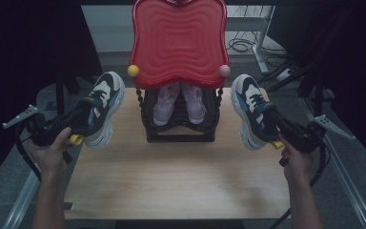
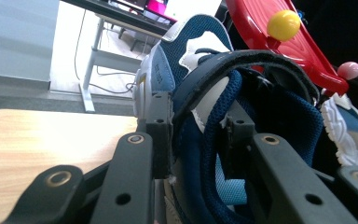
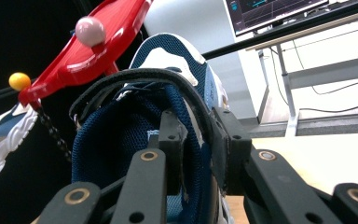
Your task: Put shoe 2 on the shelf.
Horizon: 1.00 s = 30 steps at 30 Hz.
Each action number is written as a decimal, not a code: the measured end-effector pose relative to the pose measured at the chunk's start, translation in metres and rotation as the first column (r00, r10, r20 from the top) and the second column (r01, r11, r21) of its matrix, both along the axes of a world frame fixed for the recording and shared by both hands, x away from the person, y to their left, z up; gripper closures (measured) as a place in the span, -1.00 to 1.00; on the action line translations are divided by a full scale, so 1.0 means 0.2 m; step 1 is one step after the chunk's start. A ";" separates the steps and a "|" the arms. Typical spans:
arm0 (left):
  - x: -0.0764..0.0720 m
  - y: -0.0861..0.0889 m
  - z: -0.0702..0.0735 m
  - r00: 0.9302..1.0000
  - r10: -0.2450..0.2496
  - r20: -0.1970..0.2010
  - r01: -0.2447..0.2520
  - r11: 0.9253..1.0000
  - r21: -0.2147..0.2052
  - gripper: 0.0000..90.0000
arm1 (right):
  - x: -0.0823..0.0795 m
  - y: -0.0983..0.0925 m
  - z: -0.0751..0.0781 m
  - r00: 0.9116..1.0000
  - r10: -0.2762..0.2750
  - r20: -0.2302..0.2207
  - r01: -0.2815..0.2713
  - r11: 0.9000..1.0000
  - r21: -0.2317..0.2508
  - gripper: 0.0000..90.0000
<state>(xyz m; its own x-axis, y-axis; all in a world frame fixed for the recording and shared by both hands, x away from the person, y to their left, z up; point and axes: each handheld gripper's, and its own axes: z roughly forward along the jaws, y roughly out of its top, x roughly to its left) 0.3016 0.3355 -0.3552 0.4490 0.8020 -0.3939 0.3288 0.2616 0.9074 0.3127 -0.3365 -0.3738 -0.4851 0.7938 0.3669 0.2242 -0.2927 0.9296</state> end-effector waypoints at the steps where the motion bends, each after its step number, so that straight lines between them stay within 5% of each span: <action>1: 0.01 0.00 0.01 1.000 0.004 0.003 -0.004 1.000 0.002 0.55 | 0.00 0.00 0.01 1.000 -0.003 -0.001 0.003 1.000 0.003 0.67; 30: 0.14 -0.05 0.27 0.997 0.026 0.072 -0.027 1.000 0.010 0.55 | 0.11 0.04 0.31 0.998 -0.035 0.056 0.035 0.999 0.004 0.67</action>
<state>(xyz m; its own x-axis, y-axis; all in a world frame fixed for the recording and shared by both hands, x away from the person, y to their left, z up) 0.3297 0.3260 -0.3018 0.4542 0.8183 -0.3523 0.2558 0.2591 0.9314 0.3349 -0.3277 -0.3111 -0.4768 0.8094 0.3427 0.1615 -0.3026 0.9393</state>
